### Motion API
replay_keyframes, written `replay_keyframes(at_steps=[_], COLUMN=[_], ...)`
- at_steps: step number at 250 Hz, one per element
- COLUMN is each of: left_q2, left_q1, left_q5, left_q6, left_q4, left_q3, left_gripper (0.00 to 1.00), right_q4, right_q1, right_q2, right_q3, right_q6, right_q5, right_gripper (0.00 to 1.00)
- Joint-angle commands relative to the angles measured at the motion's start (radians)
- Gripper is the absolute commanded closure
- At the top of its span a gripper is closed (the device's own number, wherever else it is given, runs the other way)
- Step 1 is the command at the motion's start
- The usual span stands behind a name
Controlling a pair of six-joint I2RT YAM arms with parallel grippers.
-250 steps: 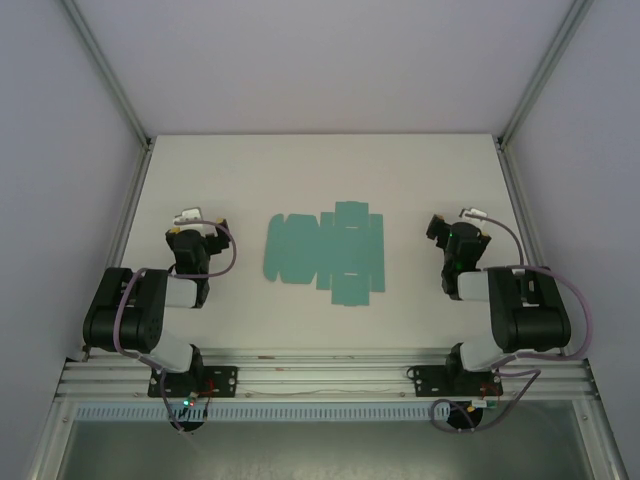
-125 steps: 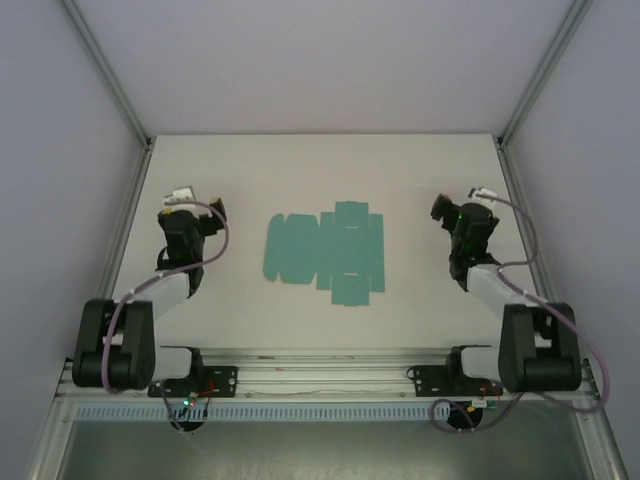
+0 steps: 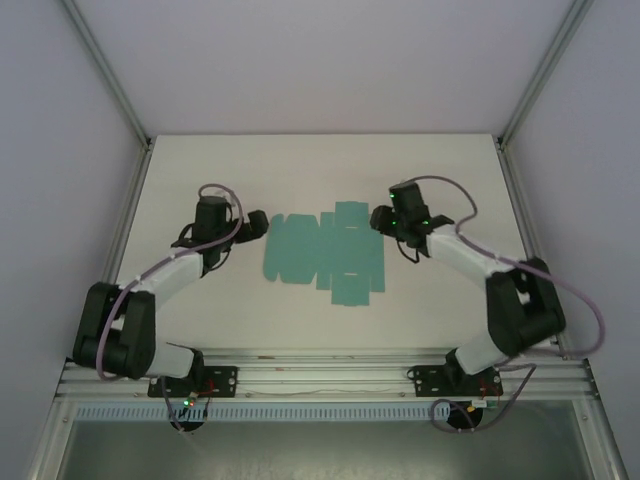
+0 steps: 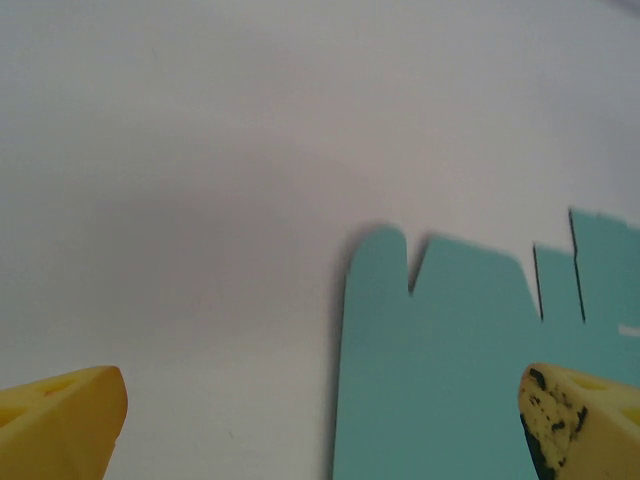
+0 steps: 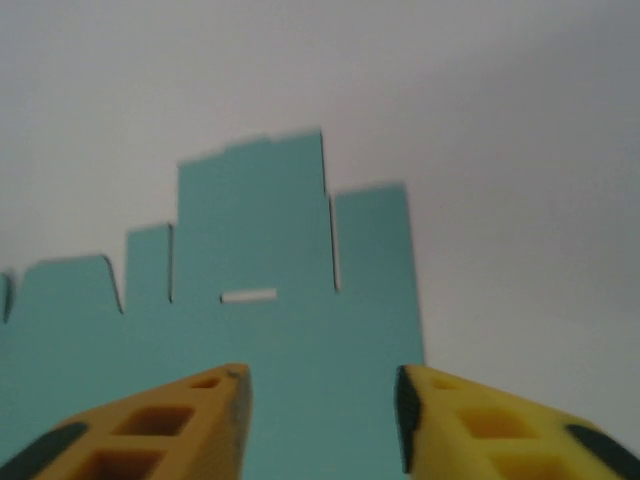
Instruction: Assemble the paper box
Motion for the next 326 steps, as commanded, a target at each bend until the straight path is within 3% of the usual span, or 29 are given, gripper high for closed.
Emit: replay_keyframes(at_steps=[1,74,166,226,261,283,295,326], left_q2=[0.075,0.309,0.379,0.315,0.298,0.279,0.267,0.233], left_q1=[-0.004,-0.015,-0.029,-0.029,-0.029,-0.029,-0.030,-0.042], left_q5=[0.148,0.370,0.659,0.739,0.759,0.760,0.748,0.610], left_q6=[-0.060,-0.080,-0.182,-0.363,-0.398,-0.442,-0.422,-0.241], left_q4=[-0.080,-0.083,0.139,0.470,0.524,0.601,0.548,0.231], left_q3=[0.057,0.166,0.145,0.054,0.045,0.022,0.030,0.093], left_gripper=[0.00,0.04,0.15,0.33,0.44,0.44,0.47,0.71], right_q4=[-0.134,-0.171,-0.099,-0.061,-0.003,0.030,0.040,0.045], right_q1=[0.001,0.003,0.003,0.004,0.004,0.003,0.003,0.003], right_q2=[0.110,0.284,0.336,0.332,0.325,0.321,0.318,0.298], right_q3=[0.057,0.084,0.004,-0.024,-0.048,-0.063,-0.069,-0.079], right_q6=[0.076,0.079,0.112,0.112,0.114,0.124,0.132,0.120], right_q5=[-0.068,-0.066,-0.081,-0.094,-0.128,-0.143,-0.143,-0.133], right_gripper=[0.62,0.67,0.71,0.71,0.71,0.71,0.71,0.70])
